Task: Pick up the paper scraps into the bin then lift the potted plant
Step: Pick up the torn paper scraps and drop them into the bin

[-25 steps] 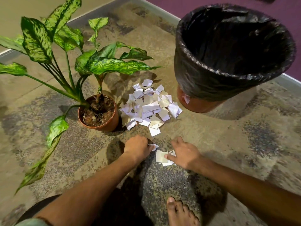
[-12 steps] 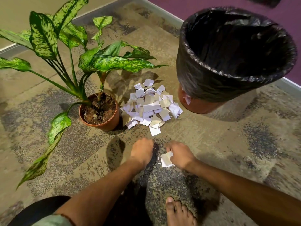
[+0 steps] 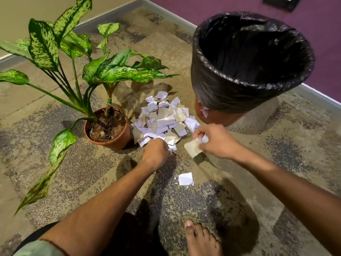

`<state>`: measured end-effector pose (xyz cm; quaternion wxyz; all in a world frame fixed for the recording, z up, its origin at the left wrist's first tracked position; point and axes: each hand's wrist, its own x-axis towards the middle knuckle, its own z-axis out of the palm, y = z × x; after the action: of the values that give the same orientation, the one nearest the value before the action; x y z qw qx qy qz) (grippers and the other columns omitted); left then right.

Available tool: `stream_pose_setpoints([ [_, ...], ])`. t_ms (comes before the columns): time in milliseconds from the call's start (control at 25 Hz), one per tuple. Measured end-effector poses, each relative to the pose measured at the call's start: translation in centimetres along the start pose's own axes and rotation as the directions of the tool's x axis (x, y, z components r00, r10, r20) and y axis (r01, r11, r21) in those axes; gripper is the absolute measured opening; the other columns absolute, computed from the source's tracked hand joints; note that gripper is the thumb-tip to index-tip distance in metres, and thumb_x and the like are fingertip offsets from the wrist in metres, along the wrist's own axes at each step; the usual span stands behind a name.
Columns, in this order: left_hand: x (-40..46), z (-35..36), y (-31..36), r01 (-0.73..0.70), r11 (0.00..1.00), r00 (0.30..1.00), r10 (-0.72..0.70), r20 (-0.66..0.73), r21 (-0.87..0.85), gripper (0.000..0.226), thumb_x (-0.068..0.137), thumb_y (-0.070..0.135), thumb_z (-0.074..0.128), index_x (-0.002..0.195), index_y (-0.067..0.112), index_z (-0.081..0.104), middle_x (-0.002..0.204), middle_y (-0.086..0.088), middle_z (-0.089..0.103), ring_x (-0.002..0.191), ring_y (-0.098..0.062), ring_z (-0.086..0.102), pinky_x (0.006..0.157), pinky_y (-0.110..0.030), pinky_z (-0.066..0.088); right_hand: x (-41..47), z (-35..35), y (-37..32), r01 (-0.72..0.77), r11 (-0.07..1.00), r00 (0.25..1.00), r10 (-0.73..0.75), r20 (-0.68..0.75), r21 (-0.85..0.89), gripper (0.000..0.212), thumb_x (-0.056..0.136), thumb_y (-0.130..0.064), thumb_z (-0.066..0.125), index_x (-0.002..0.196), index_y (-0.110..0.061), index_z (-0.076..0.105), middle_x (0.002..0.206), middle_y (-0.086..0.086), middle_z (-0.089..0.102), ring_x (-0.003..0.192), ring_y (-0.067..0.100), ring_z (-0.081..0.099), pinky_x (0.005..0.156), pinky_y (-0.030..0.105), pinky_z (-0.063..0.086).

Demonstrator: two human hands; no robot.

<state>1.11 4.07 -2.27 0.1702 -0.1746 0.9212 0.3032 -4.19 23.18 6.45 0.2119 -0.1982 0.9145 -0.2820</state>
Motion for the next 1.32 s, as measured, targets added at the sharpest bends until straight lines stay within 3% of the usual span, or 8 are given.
stream_pose_setpoints([
  [280,-0.3,1.3,1.7,-0.069,0.998,0.998,0.068,0.017,0.011,0.017,0.087,0.016,0.069,0.07,0.02,0.069,0.067,0.009,0.062,0.057,0.004,0.054,0.051,-0.008,0.037,-0.5,-12.8,-6.3,0.204,0.971,0.749,-0.235,-0.619,-0.121,0.028,0.072,-0.007,0.068,0.096,-0.021,0.071,0.083,-0.016,0.061,0.075,-0.008,0.052,0.068,-0.005,0.032],
  [480,-0.5,0.8,3.1,-0.147,0.988,0.988,0.148,-0.032,0.04,0.007,0.087,0.016,0.068,0.088,0.012,0.074,0.088,-0.002,0.073,0.07,-0.009,0.063,0.076,-0.025,0.055,2.0,-16.0,-4.2,0.0,0.971,0.729,-0.163,-0.664,-0.239,0.033,0.084,-0.011,0.064,0.116,-0.019,0.067,0.115,-0.003,0.065,0.102,0.009,0.056,0.084,0.002,0.032],
  [640,-0.9,-2.1,6.8,-0.279,0.956,0.954,0.287,-0.088,0.087,0.013,0.091,0.018,0.064,0.092,0.01,0.073,0.09,-0.007,0.074,0.073,-0.017,0.062,0.068,-0.028,0.05,1.5,-14.3,-2.8,0.018,0.949,0.676,-0.243,-0.696,-0.314,0.041,0.082,-0.013,0.062,0.123,-0.015,0.058,0.138,0.005,0.043,0.121,0.017,0.049,0.095,0.018,0.035],
  [920,-4.0,-11.0,17.0,-0.563,0.825,0.698,0.506,-0.506,0.049,0.012,0.087,0.018,0.064,0.092,0.015,0.075,0.083,-0.004,0.074,0.077,-0.021,0.067,0.071,-0.036,0.054,-1.3,-8.0,-2.4,0.315,0.91,0.401,-0.385,-0.831,-0.269,0.014,0.075,0.01,0.053,0.073,0.001,0.062,0.083,0.016,0.056,0.07,0.013,0.047,0.06,0.022,0.037],
  [1000,-4.1,-12.3,18.4,-0.579,0.813,0.642,0.506,-0.575,0.069,0.015,0.088,0.018,0.061,0.094,0.015,0.075,0.087,0.0,0.074,0.081,-0.016,0.067,0.076,-0.034,0.053,-1.7,-5.7,-1.6,0.386,0.884,0.439,-0.426,-0.791,-0.262,0.013,0.073,0.012,0.053,0.07,0.001,0.06,0.079,0.016,0.054,0.069,0.018,0.049,0.06,0.022,0.037],
  [1120,-3.6,-12.8,20.6,-0.576,0.802,0.587,0.54,-0.603,0.158,0.015,0.09,0.02,0.058,0.093,0.017,0.073,0.089,0.001,0.073,0.085,-0.018,0.067,0.078,-0.034,0.052,-1.9,-1.6,0.3,0.397,0.882,0.677,-0.468,-0.568,-0.254,0.01,0.075,-0.001,0.058,0.082,-0.002,0.064,0.092,0.015,0.06,0.077,0.026,0.059,0.067,0.028,0.051],
  [1200,-2.6,-12.7,22.0,-0.549,0.789,0.577,0.596,-0.558,0.275,0.012,0.09,0.018,0.056,0.087,0.018,0.067,0.092,-0.002,0.071,0.088,-0.024,0.066,0.079,-0.037,0.052,-2.0,1.5,1.8,0.373,0.857,0.852,-0.468,-0.234,-0.356,0.027,0.077,-0.008,0.062,0.103,-0.013,0.065,0.107,0.008,0.06,0.09,0.023,0.061,0.074,0.035,0.057],
  [1320,-1.1,-12.5,23.5,-0.521,0.756,0.57,0.653,-0.499,0.396,0.011,0.089,0.013,0.056,0.093,0.019,0.064,0.098,-0.005,0.068,0.095,-0.029,0.064,0.073,-0.033,0.048,-2.0,5.9,3.5,0.553,0.698,0.833,-0.467,0.295,-0.456,0.05,0.084,-0.01,0.062,0.132,-0.017,0.052,0.127,0.008,0.053,0.111,0.023,0.054,0.08,0.039,0.058],
])
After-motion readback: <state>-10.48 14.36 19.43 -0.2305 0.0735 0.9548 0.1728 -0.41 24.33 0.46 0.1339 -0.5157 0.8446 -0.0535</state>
